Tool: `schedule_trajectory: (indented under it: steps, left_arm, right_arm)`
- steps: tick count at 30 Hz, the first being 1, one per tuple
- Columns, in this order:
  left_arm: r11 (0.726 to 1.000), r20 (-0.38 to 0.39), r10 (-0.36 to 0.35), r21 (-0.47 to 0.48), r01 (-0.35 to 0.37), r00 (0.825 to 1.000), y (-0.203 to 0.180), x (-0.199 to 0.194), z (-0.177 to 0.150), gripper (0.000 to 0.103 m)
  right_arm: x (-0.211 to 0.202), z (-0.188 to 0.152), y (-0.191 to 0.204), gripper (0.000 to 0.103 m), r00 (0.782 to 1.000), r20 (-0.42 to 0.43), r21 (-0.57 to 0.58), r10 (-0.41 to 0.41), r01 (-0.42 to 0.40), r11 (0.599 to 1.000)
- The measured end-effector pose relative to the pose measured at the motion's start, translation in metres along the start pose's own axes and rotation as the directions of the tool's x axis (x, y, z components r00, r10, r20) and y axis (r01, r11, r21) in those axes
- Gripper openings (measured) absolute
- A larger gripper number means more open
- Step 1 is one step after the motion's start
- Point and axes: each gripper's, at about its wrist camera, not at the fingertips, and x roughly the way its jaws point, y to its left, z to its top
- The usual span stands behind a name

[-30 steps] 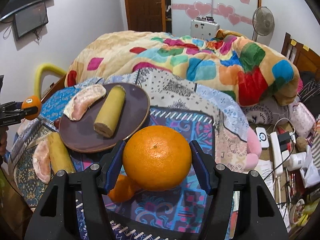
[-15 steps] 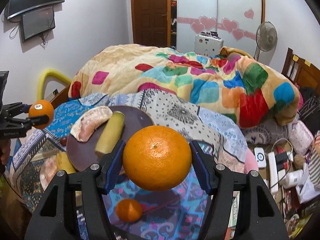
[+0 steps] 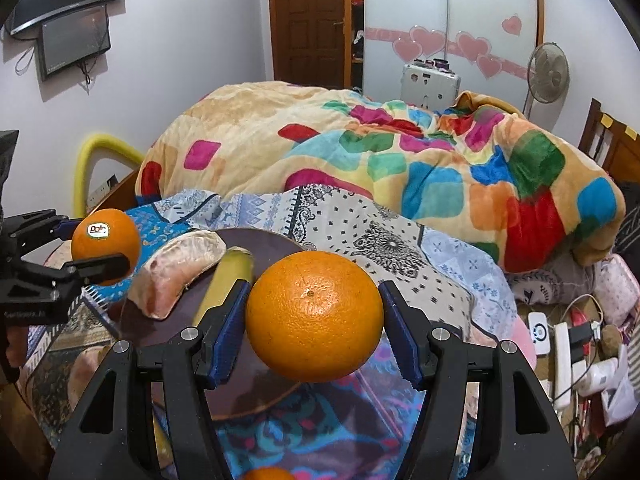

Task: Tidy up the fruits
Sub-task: 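Carry both oranges onto the brown plate and open both tools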

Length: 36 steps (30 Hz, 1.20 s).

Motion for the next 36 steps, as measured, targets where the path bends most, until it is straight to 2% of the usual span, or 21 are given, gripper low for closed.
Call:
schedule_trajectory:
  steps: [11, 21, 31, 36]
  left_arm:
    - [1.000, -0.028, -0.020, 0.017, 0.021, 0.999, -0.012, 0.024, 0.012, 0.068]
    - [0.999, -0.058, 0.001, 0.053, 0.002, 0.998, -0.020, 0.042, 0.014, 0.068]
    - [0.999, -0.071, -0.010, 0.031, 0.012, 0.997, -0.018, 0.044, 0.015, 0.068]
    - [1.000, -0.085, -0.011, 0.028, 0.014, 0.996, -0.018, 0.041, 0.015, 0.068]
  right_arm:
    - [0.041, 0.015, 0.002, 0.061, 0.995, -0.094, -0.009, 0.023, -0.024, 1.000]
    - [0.060, 0.016, 0.006, 0.062, 0.986, -0.159, -0.008, 0.058, -0.060, 0.998]
    - [0.052, 0.015, 0.004, 0.063, 0.983, -0.166, -0.004, 0.083, -0.085, 0.996]
    - [0.027, 0.021, 0.003, 0.063, 0.992, -0.094, -0.005, 0.089, -0.090, 0.996]
